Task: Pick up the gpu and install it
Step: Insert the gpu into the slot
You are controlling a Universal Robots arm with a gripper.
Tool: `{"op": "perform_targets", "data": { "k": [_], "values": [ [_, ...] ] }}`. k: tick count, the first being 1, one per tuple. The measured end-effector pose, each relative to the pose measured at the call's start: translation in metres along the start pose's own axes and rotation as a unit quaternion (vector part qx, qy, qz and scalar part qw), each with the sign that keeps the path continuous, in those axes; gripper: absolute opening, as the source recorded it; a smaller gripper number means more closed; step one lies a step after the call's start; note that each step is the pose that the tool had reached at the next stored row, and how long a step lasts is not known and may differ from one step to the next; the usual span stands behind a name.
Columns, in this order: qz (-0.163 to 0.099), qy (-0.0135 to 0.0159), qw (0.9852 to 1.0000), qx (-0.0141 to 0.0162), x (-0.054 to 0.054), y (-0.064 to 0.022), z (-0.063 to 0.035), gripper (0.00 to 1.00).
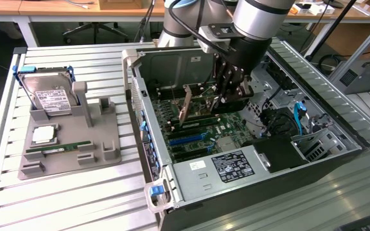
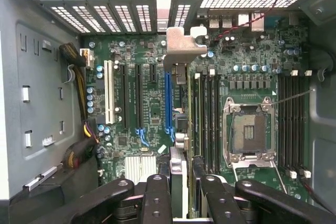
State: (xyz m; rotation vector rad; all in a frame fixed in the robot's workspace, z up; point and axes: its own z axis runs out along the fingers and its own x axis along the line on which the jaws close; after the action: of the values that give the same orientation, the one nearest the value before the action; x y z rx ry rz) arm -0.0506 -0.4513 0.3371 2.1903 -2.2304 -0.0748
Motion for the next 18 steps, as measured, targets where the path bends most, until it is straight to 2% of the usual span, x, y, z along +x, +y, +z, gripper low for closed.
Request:
{"op": "perform_targets", "data": {
  "k": [18],
  "values": [
    [0.000, 0.0000, 1.0000, 0.0000, 0.0030, 0.0034, 0.0021, 0.27]
  ]
}}
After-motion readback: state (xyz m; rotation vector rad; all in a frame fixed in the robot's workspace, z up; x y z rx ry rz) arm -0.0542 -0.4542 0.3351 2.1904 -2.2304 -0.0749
